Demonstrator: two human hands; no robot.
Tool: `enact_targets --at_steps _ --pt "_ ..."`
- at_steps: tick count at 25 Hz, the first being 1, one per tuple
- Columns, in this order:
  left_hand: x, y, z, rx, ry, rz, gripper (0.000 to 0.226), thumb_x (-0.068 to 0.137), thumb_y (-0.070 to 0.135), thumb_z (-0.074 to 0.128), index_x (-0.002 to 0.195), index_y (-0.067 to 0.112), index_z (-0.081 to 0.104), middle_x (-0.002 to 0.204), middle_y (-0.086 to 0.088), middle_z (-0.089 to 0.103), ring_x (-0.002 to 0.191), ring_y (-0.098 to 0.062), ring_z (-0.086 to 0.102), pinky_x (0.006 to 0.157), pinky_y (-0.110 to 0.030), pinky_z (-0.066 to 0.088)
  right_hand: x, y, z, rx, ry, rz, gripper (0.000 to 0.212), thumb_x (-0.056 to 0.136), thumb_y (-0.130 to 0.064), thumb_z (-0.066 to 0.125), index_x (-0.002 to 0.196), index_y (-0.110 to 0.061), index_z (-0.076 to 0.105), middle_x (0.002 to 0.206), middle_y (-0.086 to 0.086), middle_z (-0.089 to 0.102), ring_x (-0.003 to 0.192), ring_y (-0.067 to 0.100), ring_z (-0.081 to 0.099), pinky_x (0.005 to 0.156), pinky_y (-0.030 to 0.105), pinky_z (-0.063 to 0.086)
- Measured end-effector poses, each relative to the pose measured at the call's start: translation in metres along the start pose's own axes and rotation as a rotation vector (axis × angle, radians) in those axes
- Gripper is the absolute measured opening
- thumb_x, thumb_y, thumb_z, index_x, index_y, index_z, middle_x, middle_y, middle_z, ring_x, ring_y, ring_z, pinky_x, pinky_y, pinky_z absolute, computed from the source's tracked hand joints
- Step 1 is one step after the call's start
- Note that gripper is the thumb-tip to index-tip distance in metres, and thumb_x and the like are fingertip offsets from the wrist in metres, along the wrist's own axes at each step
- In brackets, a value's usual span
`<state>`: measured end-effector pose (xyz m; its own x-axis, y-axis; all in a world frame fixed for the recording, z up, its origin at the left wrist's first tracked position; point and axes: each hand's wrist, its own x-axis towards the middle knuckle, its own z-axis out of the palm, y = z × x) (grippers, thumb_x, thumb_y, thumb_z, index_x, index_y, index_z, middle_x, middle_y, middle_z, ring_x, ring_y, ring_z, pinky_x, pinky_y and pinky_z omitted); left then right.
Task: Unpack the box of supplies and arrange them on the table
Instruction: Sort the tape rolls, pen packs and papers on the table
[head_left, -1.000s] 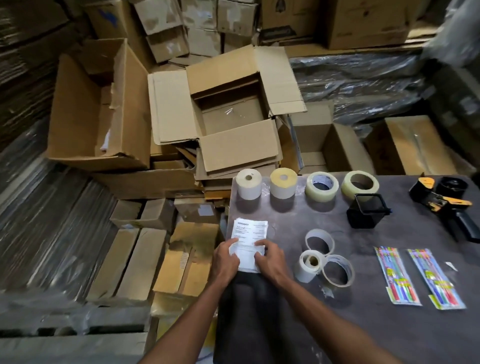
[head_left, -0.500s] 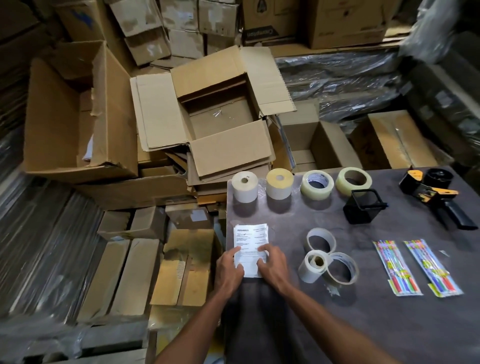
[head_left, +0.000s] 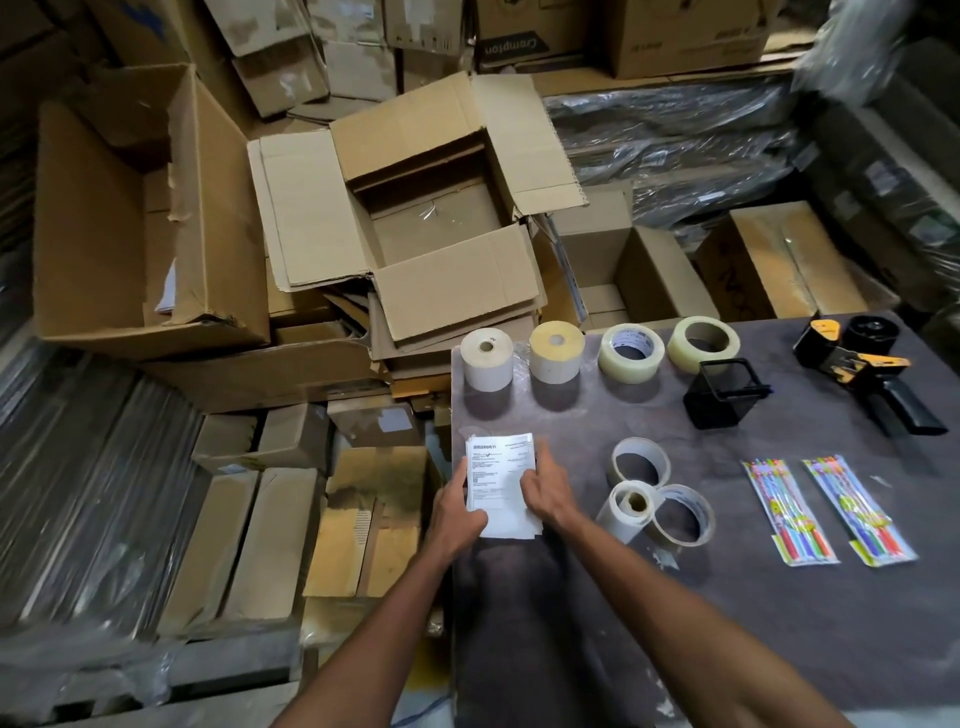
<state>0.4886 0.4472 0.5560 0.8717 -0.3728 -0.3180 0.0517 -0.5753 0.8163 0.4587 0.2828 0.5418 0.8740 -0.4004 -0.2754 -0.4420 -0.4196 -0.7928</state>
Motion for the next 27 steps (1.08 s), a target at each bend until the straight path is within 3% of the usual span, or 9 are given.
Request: enact_targets --at_steps 3,6,10,14,19,22,27 --pt "-0.003 0.002 0.0 -0.041 0.001 -0.022 0.082 0.08 -0.009 0.058 0.152 0.02 0.032 0.124 0.01 0.054 0.098 0.003 0.055 0.084 -0.031 0.058 -0.001 0.002 -0.001 -0.017 -0.022 0.006 0.065 0.074 -0.027 0.037 0.137 -0.011 0.039 0.118 0.012 0.065 0.105 0.037 0.061 0.089 0.038 0.047" --pt "-0.006 0.0 0.003 -0.081 0.039 -0.071 0.084 0.082 -0.007 0.059 0.155 0.016 0.025 0.137 -0.001 0.053 0.111 -0.008 0.053 0.086 -0.03 0.057 -0.005 0.011 -0.001 -0.007 0.017 0.044 0.071 0.082 -0.022 0.045 0.151 -0.012 0.027 0.118 0.016 0.065 0.108 0.035 0.061 0.092 0.039 0.046" --pt "-0.008 -0.005 0.011 -0.144 0.113 -0.153 0.085 0.085 -0.002 0.059 0.158 0.017 0.019 0.145 -0.009 0.051 0.114 -0.011 0.054 0.089 -0.031 0.056 -0.029 0.009 0.017 0.015 0.038 0.086 0.069 0.071 -0.014 0.043 0.139 -0.019 0.038 0.118 0.009 0.065 0.108 0.035 0.061 0.089 0.041 0.05" --pt "-0.008 -0.005 0.016 -0.179 0.152 -0.174 0.083 0.084 -0.001 0.059 0.157 0.017 0.024 0.141 -0.008 0.055 0.114 -0.014 0.059 0.08 -0.023 0.052 -0.034 0.011 0.029 -0.033 0.022 0.063 0.065 0.063 -0.02 0.041 0.128 -0.019 0.04 0.121 0.009 0.063 0.107 0.036 0.059 0.088 0.044 0.052" --pt "-0.01 -0.009 0.015 -0.168 0.133 -0.161 0.08 0.085 -0.004 0.057 0.156 0.016 0.026 0.143 -0.006 0.055 0.121 -0.016 0.058 0.079 -0.017 0.05 -0.032 0.018 0.031 -0.068 -0.005 0.106 0.074 0.067 -0.027 0.049 0.138 -0.017 0.034 0.126 0.006 0.06 0.112 0.034 0.058 0.092 0.046 0.051" --pt "-0.013 -0.007 0.016 -0.154 0.133 -0.161 0.075 0.085 -0.005 0.056 0.154 0.015 0.031 0.139 -0.004 0.057 0.113 -0.012 0.058 0.067 -0.009 0.048 -0.031 0.012 0.024 -0.071 -0.004 0.098 0.072 0.065 -0.026 0.048 0.135 -0.014 0.036 0.123 0.009 0.06 0.11 0.035 0.058 0.09 0.041 0.05" --pt "-0.016 -0.008 0.019 -0.112 0.121 -0.138 0.07 0.086 -0.003 0.054 0.152 0.015 0.035 0.138 -0.004 0.059 0.109 -0.012 0.059 0.067 -0.011 0.047 -0.014 0.001 0.013 -0.043 -0.006 0.06 0.074 0.066 -0.024 0.043 0.139 -0.018 0.034 0.129 0.007 0.059 0.112 0.035 0.057 0.094 0.042 0.049"
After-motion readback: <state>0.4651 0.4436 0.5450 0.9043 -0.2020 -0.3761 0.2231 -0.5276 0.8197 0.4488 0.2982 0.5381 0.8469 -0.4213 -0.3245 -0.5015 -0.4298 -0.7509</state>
